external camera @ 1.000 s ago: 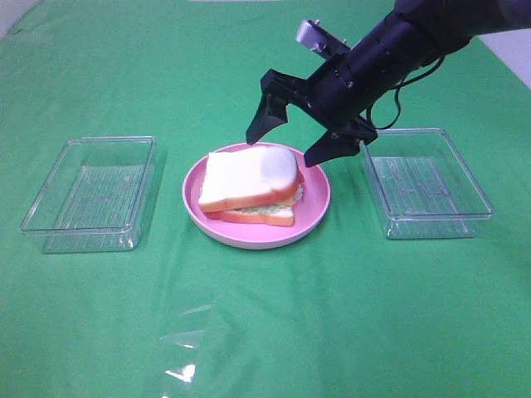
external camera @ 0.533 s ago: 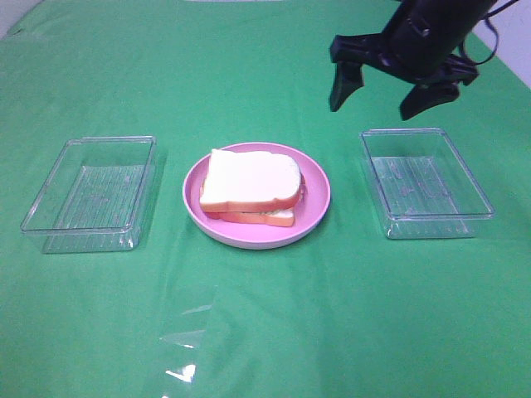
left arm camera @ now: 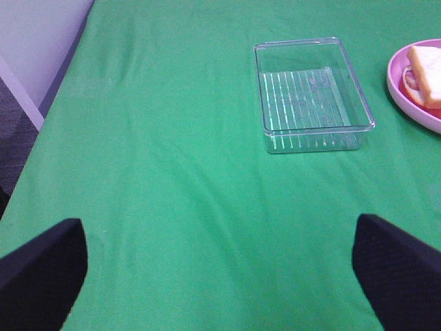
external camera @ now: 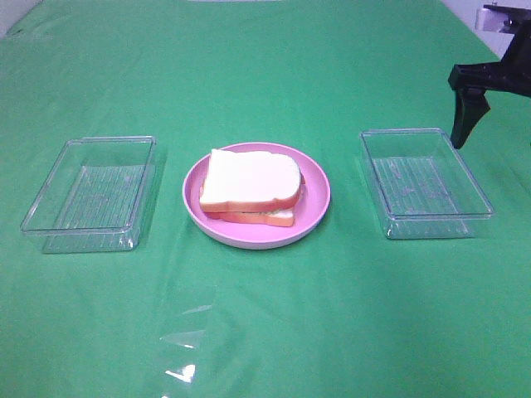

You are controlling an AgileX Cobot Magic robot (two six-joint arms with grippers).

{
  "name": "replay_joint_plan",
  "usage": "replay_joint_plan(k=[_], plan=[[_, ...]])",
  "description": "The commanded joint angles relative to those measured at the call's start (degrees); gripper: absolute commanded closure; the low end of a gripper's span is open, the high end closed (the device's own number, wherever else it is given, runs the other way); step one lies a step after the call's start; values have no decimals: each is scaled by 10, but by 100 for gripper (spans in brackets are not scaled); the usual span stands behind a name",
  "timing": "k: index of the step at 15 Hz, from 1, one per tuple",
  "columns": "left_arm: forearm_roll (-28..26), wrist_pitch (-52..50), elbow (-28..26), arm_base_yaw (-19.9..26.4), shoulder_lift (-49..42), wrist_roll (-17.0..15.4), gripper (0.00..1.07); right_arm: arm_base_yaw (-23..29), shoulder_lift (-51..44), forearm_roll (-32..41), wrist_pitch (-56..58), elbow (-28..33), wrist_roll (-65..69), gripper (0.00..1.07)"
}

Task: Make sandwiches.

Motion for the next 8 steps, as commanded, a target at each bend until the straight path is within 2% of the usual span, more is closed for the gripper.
replay_joint_plan(k=[1, 2, 3, 5, 6, 8], plan=[[-6, -3, 2, -2, -9, -3, 9, -1, -70, 11, -11, 107, -7, 16], [-6, -3, 2, -2, -9, -3, 9, -1, -89, 11, -16, 132, -8, 16], [-6, -3, 2, -2, -9, -3, 9, -1, -166, 11, -20, 221, -17, 16], [-6, -3, 2, -2, -9, -3, 9, -1, -303, 11, -29, 329, -28, 16], [-6, -3, 2, -2, -9, -3, 9, -1, -332, 11, -31, 346, -28, 16], [-7, -3, 2, -2, -9, -3, 9, -1, -478, 11, -41, 413, -24, 16]])
